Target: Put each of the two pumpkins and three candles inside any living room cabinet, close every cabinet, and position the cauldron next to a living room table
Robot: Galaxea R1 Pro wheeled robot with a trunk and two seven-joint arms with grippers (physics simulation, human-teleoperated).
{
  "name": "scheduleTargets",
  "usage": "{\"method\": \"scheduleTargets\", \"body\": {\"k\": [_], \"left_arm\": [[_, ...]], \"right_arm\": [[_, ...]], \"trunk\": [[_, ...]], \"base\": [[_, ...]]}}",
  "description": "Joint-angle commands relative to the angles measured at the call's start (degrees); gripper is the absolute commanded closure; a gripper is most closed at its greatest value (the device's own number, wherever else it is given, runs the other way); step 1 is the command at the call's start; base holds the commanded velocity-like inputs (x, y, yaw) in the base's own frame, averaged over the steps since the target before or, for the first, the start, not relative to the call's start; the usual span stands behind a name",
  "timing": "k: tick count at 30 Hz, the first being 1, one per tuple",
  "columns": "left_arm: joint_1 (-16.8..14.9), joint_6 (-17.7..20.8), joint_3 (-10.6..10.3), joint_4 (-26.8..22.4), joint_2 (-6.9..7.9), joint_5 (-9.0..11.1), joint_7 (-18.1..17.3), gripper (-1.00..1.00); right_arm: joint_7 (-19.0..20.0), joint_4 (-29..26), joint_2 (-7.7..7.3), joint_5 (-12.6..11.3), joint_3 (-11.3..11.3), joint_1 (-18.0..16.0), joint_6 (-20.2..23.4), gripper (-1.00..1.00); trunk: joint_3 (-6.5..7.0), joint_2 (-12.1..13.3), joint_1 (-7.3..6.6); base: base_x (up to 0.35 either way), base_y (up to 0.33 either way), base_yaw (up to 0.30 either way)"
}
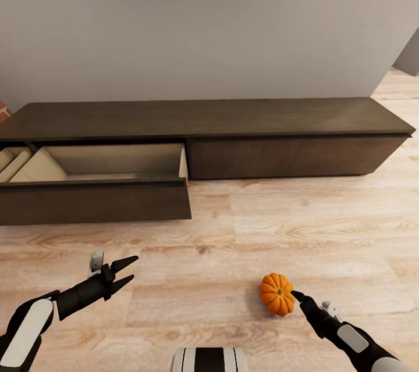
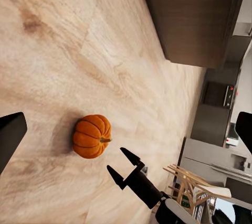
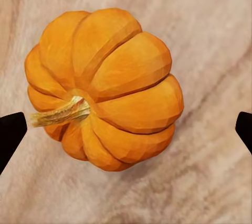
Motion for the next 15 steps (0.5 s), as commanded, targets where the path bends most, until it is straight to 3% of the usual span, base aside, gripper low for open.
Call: {"method": "scheduleTargets", "body": {"k": [1,10,15], "left_arm": [[-0.03,0.3,0.1,0.02,-0.03,-0.19,-0.3,-1.0],[-0.03,0.3,0.13,0.02,-0.03,-0.19,-0.32,-1.0],[-0.03,0.3,0.16,0.02,-0.04,-0.19,-0.33,-1.0]], "right_arm": [[0.1,0.01,-0.03,-0.44,0.19,-0.02,0.22,-1.0],[-0.5,0.01,-0.03,-0.37,0.19,-0.02,0.22,-1.0],[-0.59,0.01,-0.02,-0.37,0.19,-0.02,0.22,-1.0]], "trunk": [[-0.04,-0.01,-0.01],[-0.04,-0.01,-0.01],[-1.15,-0.08,0.12]], "base": [[0.027,0.014,0.0],[0.005,0.003,0.0],[0.0,0.0,0.0]]}}
